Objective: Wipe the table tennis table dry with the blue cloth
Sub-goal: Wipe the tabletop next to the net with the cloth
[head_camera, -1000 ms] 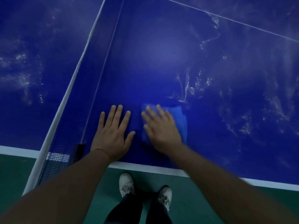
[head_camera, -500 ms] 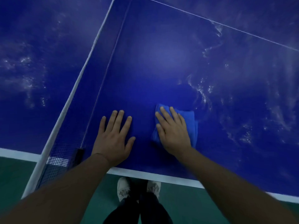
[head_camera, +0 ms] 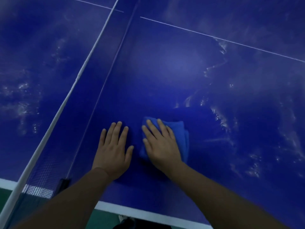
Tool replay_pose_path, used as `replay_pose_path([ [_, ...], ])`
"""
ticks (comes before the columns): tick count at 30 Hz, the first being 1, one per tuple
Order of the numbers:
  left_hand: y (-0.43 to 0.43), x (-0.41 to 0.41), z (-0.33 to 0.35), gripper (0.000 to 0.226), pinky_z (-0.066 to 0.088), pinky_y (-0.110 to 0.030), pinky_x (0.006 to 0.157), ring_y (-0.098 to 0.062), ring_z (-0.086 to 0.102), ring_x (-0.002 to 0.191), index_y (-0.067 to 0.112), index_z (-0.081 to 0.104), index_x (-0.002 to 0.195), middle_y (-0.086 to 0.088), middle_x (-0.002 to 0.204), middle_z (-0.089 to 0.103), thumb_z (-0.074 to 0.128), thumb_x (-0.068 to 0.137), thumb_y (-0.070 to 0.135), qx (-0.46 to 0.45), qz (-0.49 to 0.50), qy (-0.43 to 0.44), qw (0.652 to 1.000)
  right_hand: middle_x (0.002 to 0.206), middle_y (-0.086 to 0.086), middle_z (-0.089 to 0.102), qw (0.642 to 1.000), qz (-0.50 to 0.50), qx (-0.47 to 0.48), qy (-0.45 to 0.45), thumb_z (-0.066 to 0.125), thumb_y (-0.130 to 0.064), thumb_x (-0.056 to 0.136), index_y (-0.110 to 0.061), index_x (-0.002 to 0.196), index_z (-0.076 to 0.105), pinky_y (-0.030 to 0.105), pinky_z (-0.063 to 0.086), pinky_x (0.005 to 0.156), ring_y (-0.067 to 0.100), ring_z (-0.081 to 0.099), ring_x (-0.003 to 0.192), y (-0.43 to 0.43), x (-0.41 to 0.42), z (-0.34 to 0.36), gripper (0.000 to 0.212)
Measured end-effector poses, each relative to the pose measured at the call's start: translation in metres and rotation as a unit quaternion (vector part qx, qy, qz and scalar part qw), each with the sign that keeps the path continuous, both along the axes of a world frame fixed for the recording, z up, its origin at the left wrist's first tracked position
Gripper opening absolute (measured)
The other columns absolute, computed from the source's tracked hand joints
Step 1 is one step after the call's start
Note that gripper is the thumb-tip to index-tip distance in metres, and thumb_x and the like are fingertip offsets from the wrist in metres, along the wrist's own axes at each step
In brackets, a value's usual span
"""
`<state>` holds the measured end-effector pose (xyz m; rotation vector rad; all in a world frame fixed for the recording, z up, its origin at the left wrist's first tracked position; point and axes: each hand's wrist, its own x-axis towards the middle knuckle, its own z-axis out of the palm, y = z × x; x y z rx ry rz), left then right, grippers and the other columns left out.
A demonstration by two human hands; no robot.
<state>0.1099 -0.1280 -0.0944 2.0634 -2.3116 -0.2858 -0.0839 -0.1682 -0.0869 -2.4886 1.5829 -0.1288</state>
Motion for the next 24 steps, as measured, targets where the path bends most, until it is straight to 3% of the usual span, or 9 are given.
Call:
replay_pose_path([
  [3,-0.023,-0.012,-0.002,0.068,0.009,-0.05,0.121,-0.031,0.02,0.15,0.006,0.035,0.152,-0.016,0.161,0.027,0.029,0.099,0.048,-0.013,-0.001,-0.007,1.0,0.163,-0.005,0.031,1.0,0.006,0.003,0.011,0.025,-0.042,0.107,-0.024,0.153,0.039,0.046,0.022,0.119,0.027,0.021,0.152,-0.074,0.017,-0.001,0.052],
  [6,-0.046,-0.019,-0.005,0.07,0.002,-0.047,0.123,-0.027,0.012,0.152,0.01,0.027,0.155,-0.012,0.164,0.021,0.024,0.101,0.053,0.0,0.018,-0.008,1.0,0.159,-0.002,0.038,0.988,-0.144,-0.017,0.045,0.025,-0.04,0.104,-0.024,0.149,0.047,0.048,0.034,0.108,0.031,0.032,0.146,-0.141,-0.03,-0.005,0.052],
  [10,-0.054,-0.02,-0.008,0.073,0.001,-0.051,0.122,-0.025,0.003,0.154,0.012,0.015,0.158,-0.009,0.166,0.011,0.012,0.102,0.058,0.011,0.012,-0.023,1.0,0.163,-0.002,0.031,0.967,-0.255,0.006,0.017,0.023,-0.042,0.107,-0.021,0.153,0.04,0.051,0.028,0.114,0.03,0.024,0.151,-0.125,-0.09,0.0,0.054],
  [13,-0.054,-0.02,-0.008,0.072,0.006,-0.055,0.121,-0.026,0.001,0.155,0.011,0.009,0.159,-0.01,0.168,0.003,0.016,0.102,0.055,0.004,0.005,-0.029,1.0,0.154,0.003,0.046,0.994,-0.107,-0.032,0.013,0.03,-0.038,0.104,-0.016,0.145,0.053,0.052,0.038,0.109,0.036,0.038,0.144,-0.073,-0.053,-0.001,0.052],
  [15,-0.055,-0.021,-0.008,0.072,0.009,-0.056,0.121,-0.026,0.002,0.155,0.009,0.014,0.159,-0.011,0.168,0.005,0.02,0.102,0.052,0.004,-0.001,-0.038,0.999,0.158,-0.001,0.04,1.0,0.013,-0.002,-0.004,0.028,-0.039,0.106,-0.018,0.149,0.048,0.049,0.028,0.117,0.03,0.03,0.149,-0.071,-0.013,-0.002,0.051],
  [17,-0.057,-0.022,-0.008,0.071,0.01,-0.057,0.121,-0.025,0.003,0.155,0.008,0.018,0.158,-0.01,0.167,0.008,0.02,0.102,0.052,0.012,-0.001,-0.043,0.999,0.163,-0.004,0.03,0.999,0.038,0.025,-0.007,0.023,-0.04,0.108,-0.021,0.154,0.037,0.045,0.019,0.121,0.025,0.019,0.153,-0.111,0.016,0.003,0.053],
  [19,-0.058,-0.023,-0.009,0.071,0.009,-0.057,0.12,-0.025,0.003,0.155,0.009,0.018,0.158,-0.01,0.167,0.008,0.017,0.103,0.053,0.02,0.001,-0.046,0.999,0.163,-0.003,0.03,0.999,-0.019,0.015,0.037,0.025,-0.037,0.107,-0.02,0.155,0.037,0.047,0.026,0.116,0.029,0.022,0.151,-0.166,0.011,0.0,0.052],
  [21,-0.057,-0.022,-0.01,0.072,0.008,-0.056,0.12,-0.025,0.002,0.155,0.01,0.016,0.159,-0.009,0.168,0.007,0.016,0.103,0.055,0.028,0.0,-0.046,0.999,0.159,0.0,0.038,0.985,-0.16,-0.006,0.065,0.027,-0.034,0.105,-0.017,0.15,0.045,0.047,0.036,0.106,0.034,0.032,0.146,-0.212,-0.029,-0.001,0.052],
  [24,-0.058,-0.02,-0.008,0.072,0.009,-0.055,0.12,-0.026,0.006,0.155,0.01,0.02,0.158,-0.01,0.167,0.012,0.021,0.102,0.056,0.026,-0.003,-0.038,0.999,0.164,-0.001,0.029,0.939,-0.342,0.002,0.039,0.025,-0.036,0.108,-0.017,0.155,0.037,0.048,0.03,0.113,0.033,0.023,0.15,-0.223,-0.102,-0.001,0.051],
])
